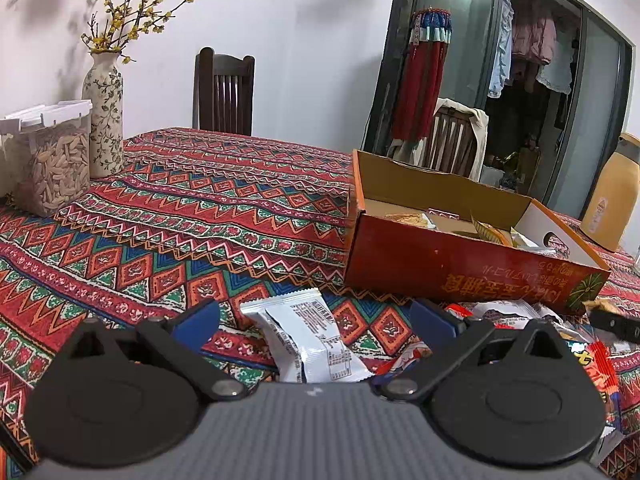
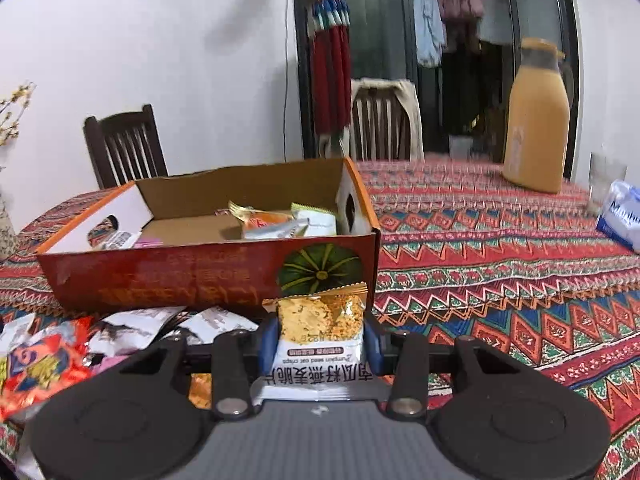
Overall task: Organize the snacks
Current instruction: 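Grasp the cracker packet with the right gripper and white packet with the left, then carry both packets over the box and open both grippers to drop them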
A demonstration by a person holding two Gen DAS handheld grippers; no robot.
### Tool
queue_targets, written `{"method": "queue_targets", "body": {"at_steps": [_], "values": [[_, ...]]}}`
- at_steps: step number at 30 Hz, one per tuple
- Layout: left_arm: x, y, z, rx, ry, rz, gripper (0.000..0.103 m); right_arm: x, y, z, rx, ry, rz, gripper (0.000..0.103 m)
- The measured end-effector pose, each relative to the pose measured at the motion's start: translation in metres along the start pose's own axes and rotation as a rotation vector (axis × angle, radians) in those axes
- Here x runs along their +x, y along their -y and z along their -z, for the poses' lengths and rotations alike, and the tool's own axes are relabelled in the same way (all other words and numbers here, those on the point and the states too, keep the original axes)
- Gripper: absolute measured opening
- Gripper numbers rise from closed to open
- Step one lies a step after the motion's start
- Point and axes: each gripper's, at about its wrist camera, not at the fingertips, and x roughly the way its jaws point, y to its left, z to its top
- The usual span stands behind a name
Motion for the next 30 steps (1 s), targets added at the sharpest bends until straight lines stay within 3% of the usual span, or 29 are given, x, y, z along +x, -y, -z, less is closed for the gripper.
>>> {"method": "queue_targets", "body": {"at_steps": [7,12,15,22,24,25,28,30], "values": [[-0.002,0.002,-0.001,0.009,-0.011,-0.063,0.103,-0.009,-0.004,0.005,-0.035,0.068,0.004,0.042],[0.005,-0.004,-0.007,-0.004,-0.091,-0.111,0.103,-0.011,-0.004,0.006,-0.029,0.100,-0.004,0.042],[0.017,-0.003,-0.012,0.023,-0.159,-0.100,0.103,-0.011,-0.003,0.006,-0.025,0.107,-0.009,0.042],[0.045,0.005,-0.013,0.024,-0.245,-0.187,0.102,-0.013,-0.002,0.007,-0.021,0.118,-0.021,0.042],[0.051,0.009,-0.012,0.039,-0.270,-0.192,0.080,-0.012,-0.001,0.007,-0.017,0.114,-0.025,0.042],[0.051,0.011,-0.011,0.051,-0.271,-0.195,0.080,-0.011,0.000,0.007,-0.015,0.112,-0.028,0.042],[0.048,0.015,-0.013,0.070,-0.268,-0.160,0.052,-0.011,0.000,0.007,-0.015,0.114,-0.032,0.042],[0.045,0.016,-0.014,0.072,-0.268,-0.142,0.046,-0.012,0.000,0.007,-0.016,0.117,-0.034,0.042]]}}
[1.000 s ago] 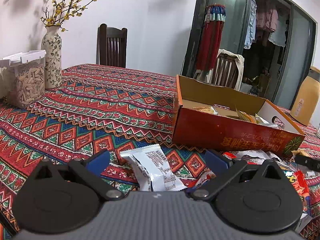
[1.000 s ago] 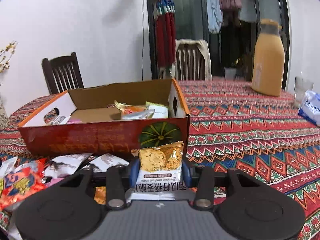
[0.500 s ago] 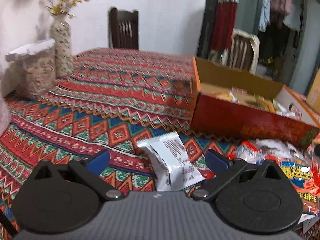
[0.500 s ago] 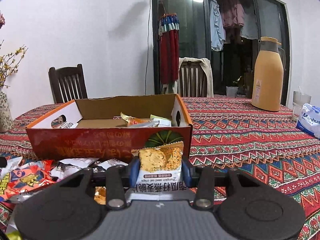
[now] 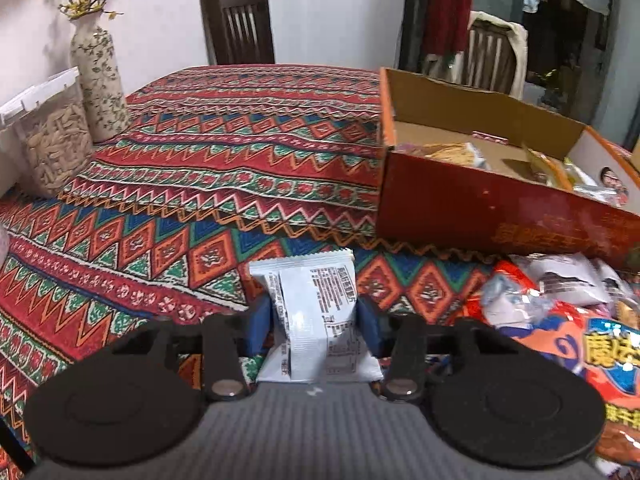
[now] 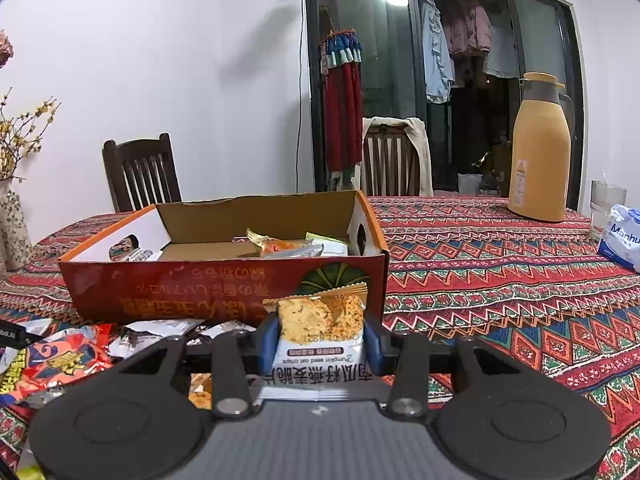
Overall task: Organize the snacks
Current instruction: 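Carry both packets over the box and open both grippers to drop them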
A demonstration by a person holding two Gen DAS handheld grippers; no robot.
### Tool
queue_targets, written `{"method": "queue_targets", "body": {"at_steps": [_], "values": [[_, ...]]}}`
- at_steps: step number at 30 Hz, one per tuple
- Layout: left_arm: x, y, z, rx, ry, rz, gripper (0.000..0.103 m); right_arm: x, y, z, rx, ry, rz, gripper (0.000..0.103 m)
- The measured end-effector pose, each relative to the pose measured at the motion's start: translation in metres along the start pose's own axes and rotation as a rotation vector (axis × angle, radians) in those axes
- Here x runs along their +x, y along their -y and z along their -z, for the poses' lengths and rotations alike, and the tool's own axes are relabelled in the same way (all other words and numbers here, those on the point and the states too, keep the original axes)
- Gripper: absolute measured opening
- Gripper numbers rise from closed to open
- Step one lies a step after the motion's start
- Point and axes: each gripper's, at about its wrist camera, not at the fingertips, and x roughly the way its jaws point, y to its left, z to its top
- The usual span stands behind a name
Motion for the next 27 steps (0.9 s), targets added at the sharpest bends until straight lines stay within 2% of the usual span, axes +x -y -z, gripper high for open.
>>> {"method": "queue_targets", "body": {"at_steps": [7,18,27], "values": [[-0.010,-0.005,0.001,-0.006,0.030,0.019,0.044,-0.001,-0.001,0.000,-0.004,0.012,0.000,0.042],[-0.050,0.001,-0.014,0.024,0.166,0.097,0.044,-0.013,-0.002,0.000,-0.003,0.068,-0.011,0.042],[-0.061,0.030,-0.051,0.053,0.250,0.164,0.044,-0.026,-0.012,-0.038,-0.031,0.145,-0.042,0.042]]}}
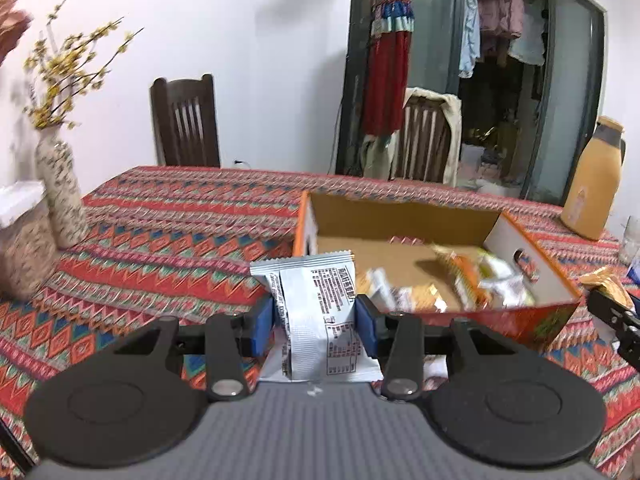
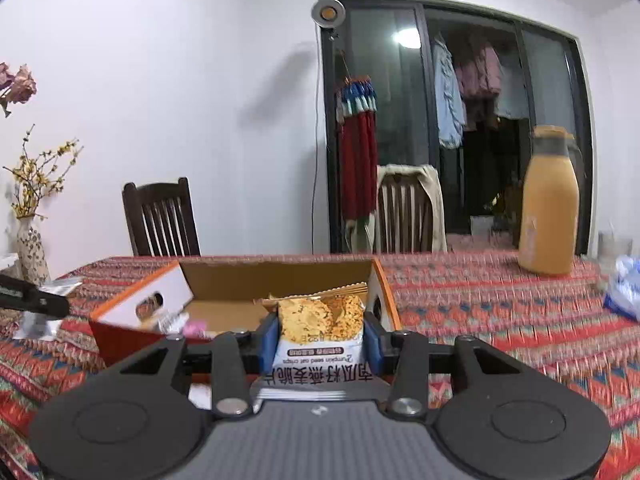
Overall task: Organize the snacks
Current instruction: 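Carry both packets over the box and open both grippers to drop them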
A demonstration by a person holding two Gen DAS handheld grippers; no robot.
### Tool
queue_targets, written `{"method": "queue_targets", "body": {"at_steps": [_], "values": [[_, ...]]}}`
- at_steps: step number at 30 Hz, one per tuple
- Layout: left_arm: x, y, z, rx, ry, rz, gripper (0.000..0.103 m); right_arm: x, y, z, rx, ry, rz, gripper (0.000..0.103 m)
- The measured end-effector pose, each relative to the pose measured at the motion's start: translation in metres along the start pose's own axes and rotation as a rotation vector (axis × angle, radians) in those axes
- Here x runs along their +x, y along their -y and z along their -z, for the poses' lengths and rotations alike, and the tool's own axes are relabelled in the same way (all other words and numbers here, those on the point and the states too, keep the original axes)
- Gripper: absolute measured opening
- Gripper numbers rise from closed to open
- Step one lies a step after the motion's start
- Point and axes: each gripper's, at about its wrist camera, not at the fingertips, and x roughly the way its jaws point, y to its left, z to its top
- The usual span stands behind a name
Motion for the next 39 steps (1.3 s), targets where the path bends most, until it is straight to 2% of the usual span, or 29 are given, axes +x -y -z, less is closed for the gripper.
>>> {"method": "queue_targets", "body": {"at_steps": [7,12,20,29,31,32,33,34,35,36,37,39], "values": [[0.017,0.017,-0.031,-0.009,0.033,0.033,0.044,0.028,-0.015,-0.039,-0.027,0.048,-0.004,0.042],[0.037,0.029,-0.046,-0.024,0.057,0.036,0.044,0.061,-0.021,-0.054,-0.023,0.067,0.001,0.042],[0.084,0.033,-0.034,-0.017,0.060,0.024,0.044,0.098,-0.010,-0.036,0.024,-0.016,-0.027,0.042],[0.094,0.033,-0.025,-0.006,0.045,0.035,0.044,0.110,-0.016,-0.022,0.008,-0.063,-0.003,0.042],[0.092,0.033,-0.024,-0.014,0.056,0.042,0.048,0.110,-0.018,-0.022,0.008,-0.066,-0.004,0.043],[0.091,0.032,-0.023,-0.023,0.062,0.052,0.060,0.108,-0.018,-0.022,0.011,-0.064,-0.001,0.044],[0.089,0.030,-0.023,-0.034,0.070,0.055,0.080,0.107,-0.017,-0.021,0.015,-0.061,0.003,0.053],[0.086,0.029,-0.023,-0.043,0.087,0.047,0.089,0.107,-0.017,-0.021,0.019,-0.062,0.004,0.070],[0.081,0.028,-0.023,-0.049,0.108,0.035,0.102,0.106,-0.016,-0.021,0.025,-0.059,0.006,0.079],[0.078,0.028,-0.023,-0.053,0.121,0.027,0.103,0.105,-0.014,-0.021,0.034,-0.054,0.012,0.095],[0.074,0.027,-0.023,-0.058,0.126,0.031,0.103,0.104,-0.013,-0.021,0.040,-0.049,0.019,0.103],[0.069,0.026,-0.023,-0.065,0.131,0.048,0.103,0.101,-0.011,-0.021,0.055,-0.037,0.024,0.103]]}}
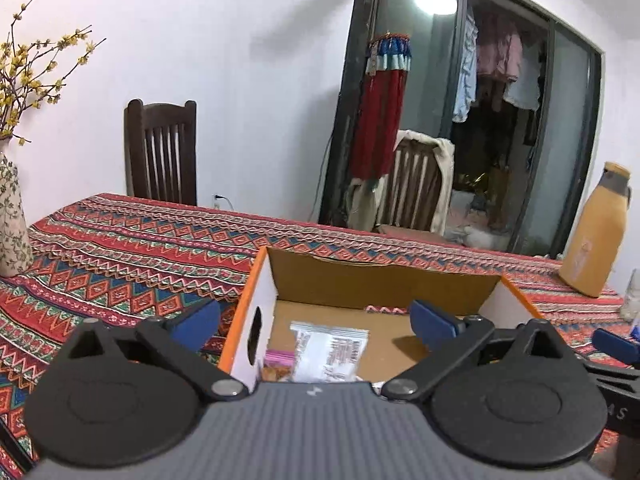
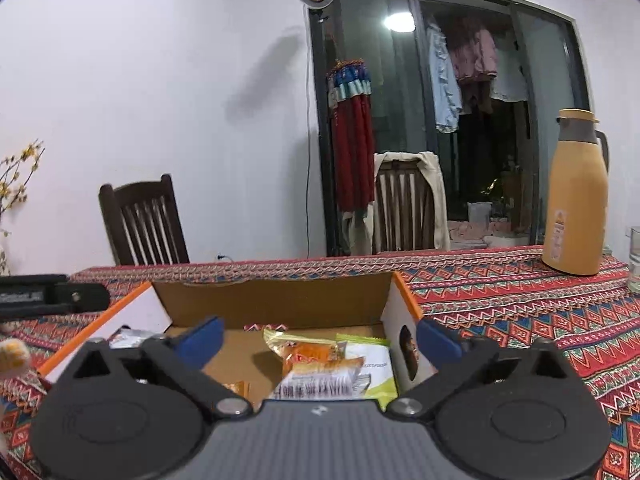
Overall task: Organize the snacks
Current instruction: 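Carry both packets over the box and open both grippers to drop them, then move both tools back toward the snack pile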
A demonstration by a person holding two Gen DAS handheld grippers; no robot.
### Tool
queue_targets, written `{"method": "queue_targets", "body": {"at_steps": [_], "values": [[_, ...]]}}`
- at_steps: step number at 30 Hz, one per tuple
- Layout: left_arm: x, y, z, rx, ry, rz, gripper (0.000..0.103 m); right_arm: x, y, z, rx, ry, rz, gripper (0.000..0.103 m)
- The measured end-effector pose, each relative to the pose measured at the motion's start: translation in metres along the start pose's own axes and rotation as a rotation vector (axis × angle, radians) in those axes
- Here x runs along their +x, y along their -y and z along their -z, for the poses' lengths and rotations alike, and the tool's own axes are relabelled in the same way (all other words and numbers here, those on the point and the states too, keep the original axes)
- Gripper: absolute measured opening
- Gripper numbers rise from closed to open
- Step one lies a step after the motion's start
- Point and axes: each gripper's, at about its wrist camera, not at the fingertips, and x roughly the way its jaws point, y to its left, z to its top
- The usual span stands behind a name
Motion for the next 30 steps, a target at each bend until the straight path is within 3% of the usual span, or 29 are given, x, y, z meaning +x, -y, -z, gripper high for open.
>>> {"method": "queue_targets", "body": {"at_steps": [19,30], "values": [[-0.010,-0.003,-0.001,-0.021,0.002,-0.005,0.103,-0.005,0.002,0.000,0.019,0.009,0.006,0.103],[-0.063,-0.001,-0.008,-0.014,0.050,0.005,0.103,-0.065,0.002,-0.021,0.034,0.102,-0.053,0.103]]}}
